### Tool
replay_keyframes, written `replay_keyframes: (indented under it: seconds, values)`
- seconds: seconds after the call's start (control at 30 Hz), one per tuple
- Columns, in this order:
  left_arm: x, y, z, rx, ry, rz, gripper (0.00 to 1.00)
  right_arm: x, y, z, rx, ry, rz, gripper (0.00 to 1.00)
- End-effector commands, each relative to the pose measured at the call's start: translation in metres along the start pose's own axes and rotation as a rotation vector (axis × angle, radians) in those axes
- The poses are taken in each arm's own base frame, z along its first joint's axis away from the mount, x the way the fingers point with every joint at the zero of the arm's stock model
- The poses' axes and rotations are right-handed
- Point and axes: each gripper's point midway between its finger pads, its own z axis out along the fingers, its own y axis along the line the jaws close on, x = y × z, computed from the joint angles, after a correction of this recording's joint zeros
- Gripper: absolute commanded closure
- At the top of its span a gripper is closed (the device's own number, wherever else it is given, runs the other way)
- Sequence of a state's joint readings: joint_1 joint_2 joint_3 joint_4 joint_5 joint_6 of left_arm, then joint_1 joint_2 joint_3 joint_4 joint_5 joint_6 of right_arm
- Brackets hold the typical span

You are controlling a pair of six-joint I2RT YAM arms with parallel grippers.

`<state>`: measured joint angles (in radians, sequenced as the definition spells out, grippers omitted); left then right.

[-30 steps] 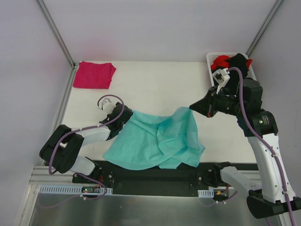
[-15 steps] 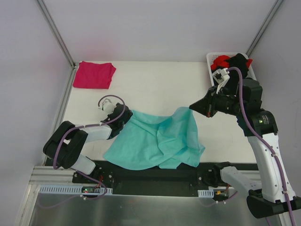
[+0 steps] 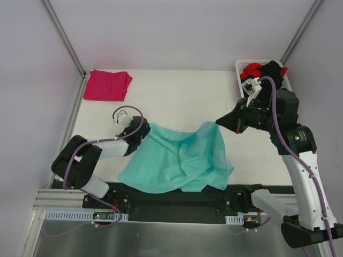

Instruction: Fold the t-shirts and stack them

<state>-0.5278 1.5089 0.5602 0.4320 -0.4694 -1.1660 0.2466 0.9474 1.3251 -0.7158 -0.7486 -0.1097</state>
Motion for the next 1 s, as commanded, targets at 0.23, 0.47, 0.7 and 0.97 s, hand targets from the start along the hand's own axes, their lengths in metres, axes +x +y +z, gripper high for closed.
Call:
replay_keyframes:
  seconds: [0.23,0.47,0.7,0.97]
  values:
    - [-0.013,-0.023,0.01,0.038,-0.024,0.007,0.77,-0.01,0.019,-0.009,-0.059,-0.028,-0.051,0.99]
    - [-0.011,-0.017,0.01,0.036,-0.018,0.003,0.73,-0.011,0.02,-0.008,-0.064,-0.028,-0.051,0.99]
    - [-0.005,-0.013,0.014,0.03,-0.005,-0.003,0.72,-0.011,0.019,-0.007,-0.066,-0.025,-0.046,0.99]
    - [-0.002,-0.01,0.016,0.019,0.003,0.001,0.9,-0.012,0.018,-0.005,-0.066,-0.022,-0.044,0.99]
